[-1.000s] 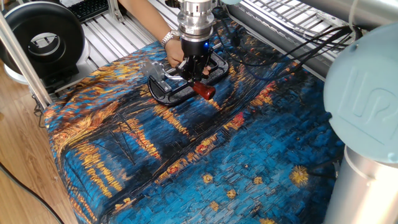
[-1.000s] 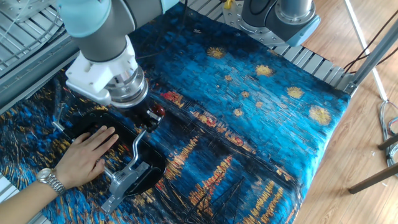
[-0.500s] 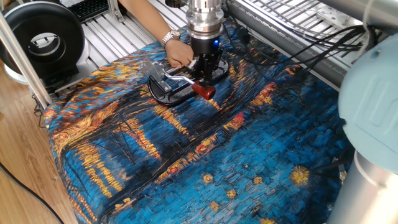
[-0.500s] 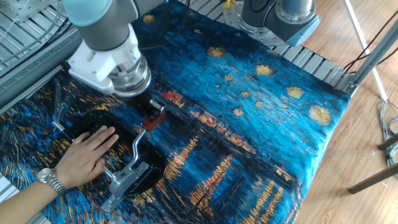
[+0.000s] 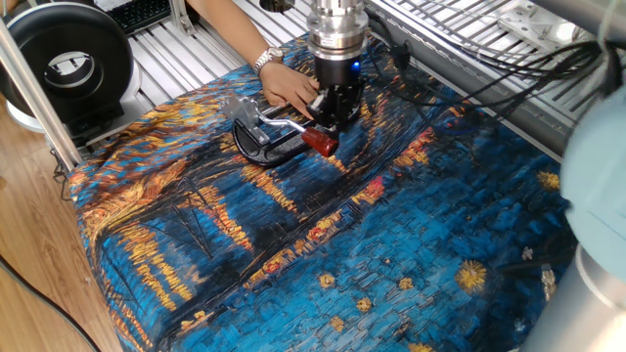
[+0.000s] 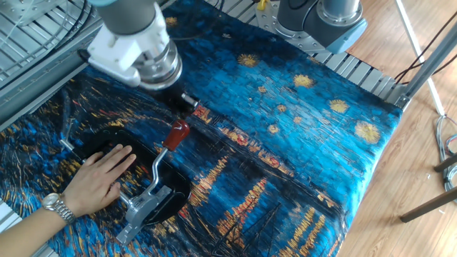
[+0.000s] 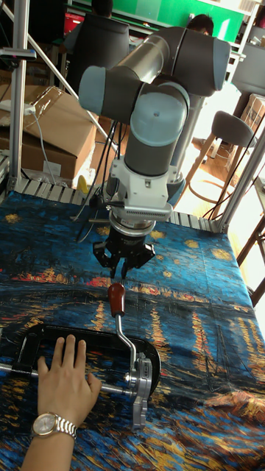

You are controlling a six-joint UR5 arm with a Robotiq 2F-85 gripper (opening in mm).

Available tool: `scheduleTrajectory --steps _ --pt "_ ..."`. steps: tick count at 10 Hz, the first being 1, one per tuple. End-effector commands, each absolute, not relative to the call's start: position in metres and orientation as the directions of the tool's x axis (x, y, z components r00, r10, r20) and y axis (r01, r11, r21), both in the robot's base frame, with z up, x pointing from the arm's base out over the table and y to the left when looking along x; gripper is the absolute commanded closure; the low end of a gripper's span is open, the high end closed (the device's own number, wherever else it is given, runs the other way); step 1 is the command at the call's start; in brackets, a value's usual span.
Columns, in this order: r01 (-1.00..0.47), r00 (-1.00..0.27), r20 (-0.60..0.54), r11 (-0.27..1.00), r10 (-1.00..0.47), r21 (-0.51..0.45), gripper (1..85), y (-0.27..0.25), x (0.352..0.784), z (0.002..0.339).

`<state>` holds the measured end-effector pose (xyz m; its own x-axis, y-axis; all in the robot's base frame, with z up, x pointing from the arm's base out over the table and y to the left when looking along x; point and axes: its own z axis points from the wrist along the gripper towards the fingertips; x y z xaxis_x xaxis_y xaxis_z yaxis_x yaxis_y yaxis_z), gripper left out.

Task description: Pull up the lever

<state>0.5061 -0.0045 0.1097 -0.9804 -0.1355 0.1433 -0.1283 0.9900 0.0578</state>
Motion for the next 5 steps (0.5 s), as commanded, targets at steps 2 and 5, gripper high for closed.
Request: scheduleTrajectory --steps 2,5 --pt "-0.110 -0.984 0.134 0.992 -0.118 0.067 59.7 -0.009 0.490 0.088" --pt "-0.090 -0.991 0.101 0.995 -0.093 0.039 60.0 -0.005 0.493 0.060"
